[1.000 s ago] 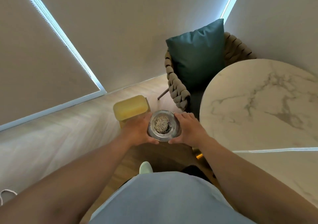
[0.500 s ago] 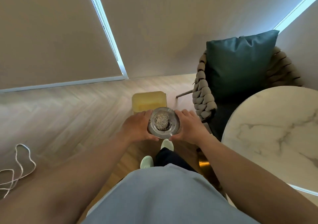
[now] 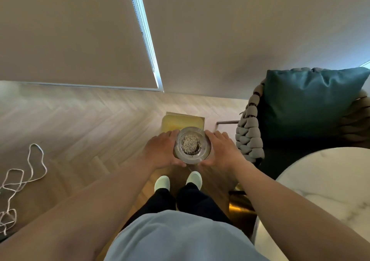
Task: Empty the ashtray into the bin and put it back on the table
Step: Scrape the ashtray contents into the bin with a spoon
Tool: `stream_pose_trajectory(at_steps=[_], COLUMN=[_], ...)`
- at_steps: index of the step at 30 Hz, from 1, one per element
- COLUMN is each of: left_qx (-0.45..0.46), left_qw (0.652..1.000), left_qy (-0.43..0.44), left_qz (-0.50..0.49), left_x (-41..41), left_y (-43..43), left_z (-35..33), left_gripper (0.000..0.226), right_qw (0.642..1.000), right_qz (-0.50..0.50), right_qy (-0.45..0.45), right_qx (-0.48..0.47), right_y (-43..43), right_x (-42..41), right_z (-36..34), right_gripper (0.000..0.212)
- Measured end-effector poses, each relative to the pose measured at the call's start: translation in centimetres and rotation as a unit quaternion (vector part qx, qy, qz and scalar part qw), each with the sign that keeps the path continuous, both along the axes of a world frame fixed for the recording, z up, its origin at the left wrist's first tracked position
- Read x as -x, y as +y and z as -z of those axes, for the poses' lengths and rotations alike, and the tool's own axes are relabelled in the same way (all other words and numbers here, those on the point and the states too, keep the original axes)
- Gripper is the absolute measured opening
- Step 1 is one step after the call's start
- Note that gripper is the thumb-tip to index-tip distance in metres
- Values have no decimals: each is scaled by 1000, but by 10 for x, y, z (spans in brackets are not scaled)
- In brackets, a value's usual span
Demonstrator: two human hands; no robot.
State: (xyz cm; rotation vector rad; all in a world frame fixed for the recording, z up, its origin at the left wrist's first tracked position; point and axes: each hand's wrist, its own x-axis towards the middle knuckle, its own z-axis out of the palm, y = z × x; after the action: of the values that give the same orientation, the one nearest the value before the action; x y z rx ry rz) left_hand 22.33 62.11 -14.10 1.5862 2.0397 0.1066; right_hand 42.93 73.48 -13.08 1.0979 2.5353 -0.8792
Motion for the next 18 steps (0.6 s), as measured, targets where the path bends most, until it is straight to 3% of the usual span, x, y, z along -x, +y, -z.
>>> stream_pose_trajectory(at_steps=[8, 18], left_qx=[16, 26], left_qw=[1000, 999], left_qy=[-11, -22], left_qz=[13, 26], left_x=[25, 54], left_y=[14, 30], left_z=[33, 102], left_gripper=[109, 107], right_qw=[1000, 995], right_qz=[10, 76], right_qy=[-21, 24], right_qx=[11, 65], right_y=[8, 11], right_x=[23, 48], right_z=[38, 107], right_gripper=[115, 104])
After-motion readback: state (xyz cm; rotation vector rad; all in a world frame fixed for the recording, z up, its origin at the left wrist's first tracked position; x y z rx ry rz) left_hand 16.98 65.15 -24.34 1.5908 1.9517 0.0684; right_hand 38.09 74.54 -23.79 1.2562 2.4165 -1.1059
